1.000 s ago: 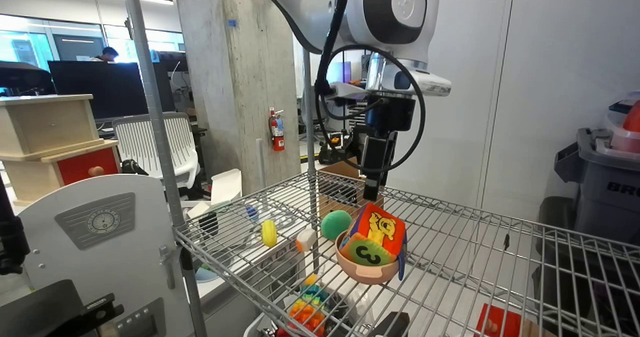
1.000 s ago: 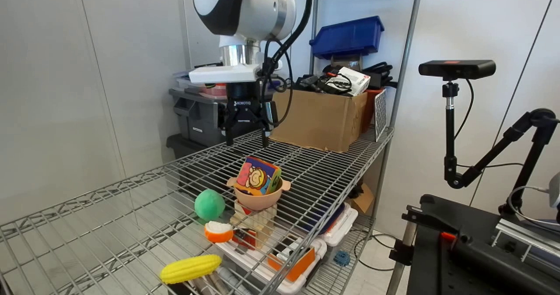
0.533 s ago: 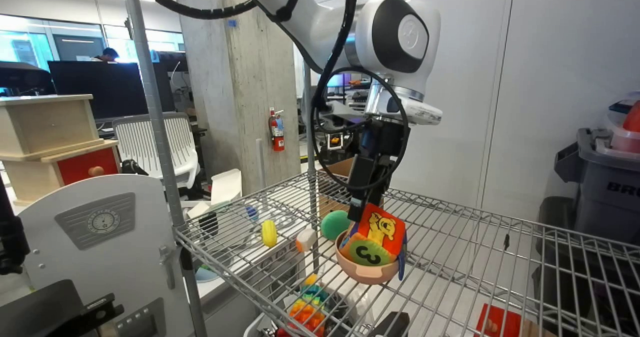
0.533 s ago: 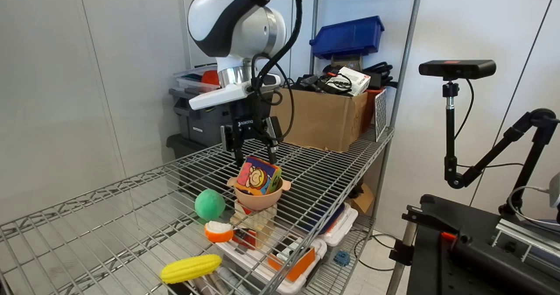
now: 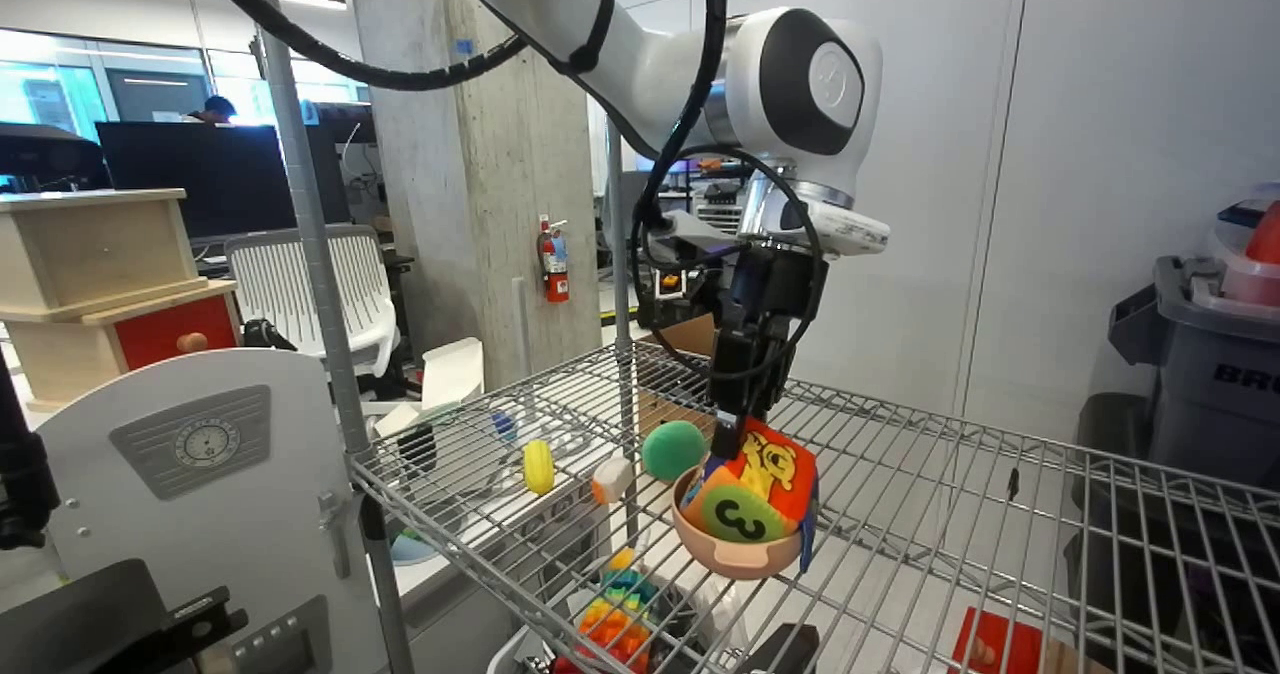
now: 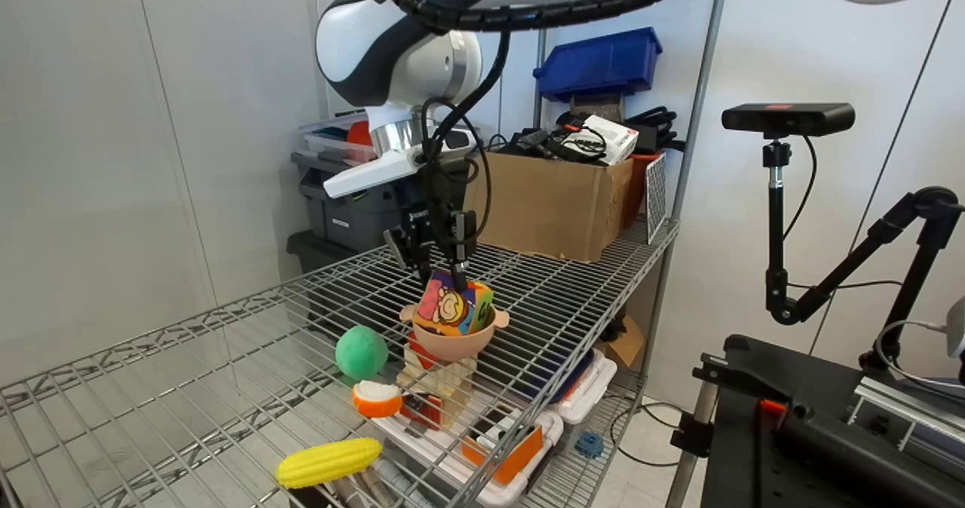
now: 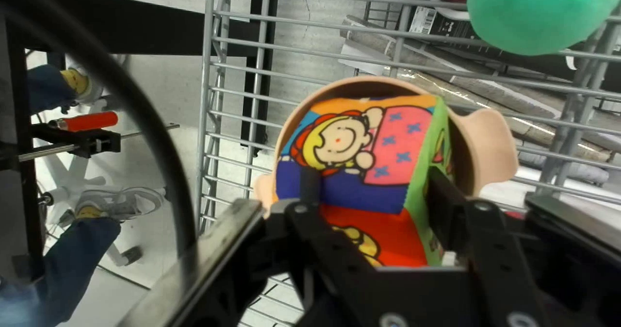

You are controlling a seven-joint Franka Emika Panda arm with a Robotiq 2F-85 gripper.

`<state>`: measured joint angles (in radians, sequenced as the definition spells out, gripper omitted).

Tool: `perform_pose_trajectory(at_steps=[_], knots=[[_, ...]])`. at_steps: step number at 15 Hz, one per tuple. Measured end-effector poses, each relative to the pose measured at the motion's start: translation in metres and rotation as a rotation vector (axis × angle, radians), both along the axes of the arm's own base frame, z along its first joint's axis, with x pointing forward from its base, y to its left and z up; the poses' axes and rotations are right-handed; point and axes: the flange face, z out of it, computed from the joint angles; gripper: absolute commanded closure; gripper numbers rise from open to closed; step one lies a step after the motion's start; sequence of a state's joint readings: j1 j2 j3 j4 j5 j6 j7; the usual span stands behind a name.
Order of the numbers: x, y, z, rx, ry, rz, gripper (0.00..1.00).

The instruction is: Remove the cube from the bowl and put it on the rack

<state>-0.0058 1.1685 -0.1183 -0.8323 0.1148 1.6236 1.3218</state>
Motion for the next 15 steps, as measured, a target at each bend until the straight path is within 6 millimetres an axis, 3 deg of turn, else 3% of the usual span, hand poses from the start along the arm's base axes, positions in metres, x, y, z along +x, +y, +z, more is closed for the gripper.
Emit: perform_pose_trajectory(at_steps=[4, 7, 9, 13, 15], knots=[[0.006, 0.001, 0.008, -0.013, -0.023, 0.01, 0.98], [0.008, 0.007, 0.027, -0.004, -0.036, 0.037, 0.96], [0.011, 0.012, 0.057, 0.007, -0.06, 0.07, 0.98], [0.013, 0.02, 0.148, 0.032, -0.158, 0.144, 0.97], [0.012, 0.034, 0.184, 0.05, -0.199, 0.192, 0.97]])
